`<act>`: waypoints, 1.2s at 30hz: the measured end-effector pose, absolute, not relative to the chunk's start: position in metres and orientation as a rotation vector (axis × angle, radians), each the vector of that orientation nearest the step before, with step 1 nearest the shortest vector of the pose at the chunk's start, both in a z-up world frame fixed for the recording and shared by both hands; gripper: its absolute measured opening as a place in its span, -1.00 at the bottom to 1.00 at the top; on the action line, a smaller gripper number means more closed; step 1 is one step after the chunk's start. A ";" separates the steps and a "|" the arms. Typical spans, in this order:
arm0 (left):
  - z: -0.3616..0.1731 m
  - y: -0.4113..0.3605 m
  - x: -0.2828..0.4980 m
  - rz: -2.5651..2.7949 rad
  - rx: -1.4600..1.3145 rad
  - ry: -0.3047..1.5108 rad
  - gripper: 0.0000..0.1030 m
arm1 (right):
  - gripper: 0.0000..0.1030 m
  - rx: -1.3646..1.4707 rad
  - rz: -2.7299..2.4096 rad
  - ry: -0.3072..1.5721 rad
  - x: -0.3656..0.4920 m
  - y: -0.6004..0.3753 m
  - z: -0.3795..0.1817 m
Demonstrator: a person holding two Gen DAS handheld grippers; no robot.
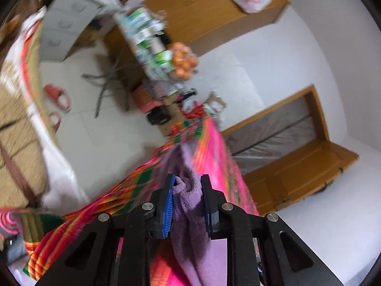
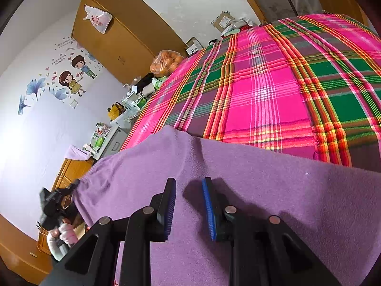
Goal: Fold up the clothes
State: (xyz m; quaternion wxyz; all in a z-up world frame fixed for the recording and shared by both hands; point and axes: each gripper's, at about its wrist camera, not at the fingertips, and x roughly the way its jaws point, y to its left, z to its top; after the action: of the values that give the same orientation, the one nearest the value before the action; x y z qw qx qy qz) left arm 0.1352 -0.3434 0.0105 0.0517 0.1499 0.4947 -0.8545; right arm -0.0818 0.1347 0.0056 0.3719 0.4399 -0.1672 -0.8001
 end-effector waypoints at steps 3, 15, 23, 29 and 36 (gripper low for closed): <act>0.041 -0.324 0.126 -2.728 0.436 1.423 -0.60 | -0.53 1.129 -2.050 -0.437 -0.082 0.136 0.005; 0.112 -0.201 0.072 -3.247 0.565 1.141 -0.62 | -0.52 1.104 -2.054 -0.481 -0.059 0.153 0.021; 0.104 -0.113 0.047 -3.473 0.859 0.983 -0.62 | -0.52 1.118 -2.070 -0.550 -0.052 0.178 0.019; 0.076 -0.068 0.023 -3.499 1.144 0.971 -0.63 | -0.52 1.142 -2.085 -0.595 -0.051 0.195 0.012; 0.034 -0.044 0.011 -3.423 1.501 0.942 -0.63 | -0.50 1.171 -2.090 -0.628 -0.050 0.209 0.002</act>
State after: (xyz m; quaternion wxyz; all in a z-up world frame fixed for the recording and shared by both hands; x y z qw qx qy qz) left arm 0.0110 -0.0445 0.0343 -0.3491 0.3648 0.2289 -0.8323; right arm -0.0497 0.2095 0.0025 0.3265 0.4469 -0.2396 -0.7977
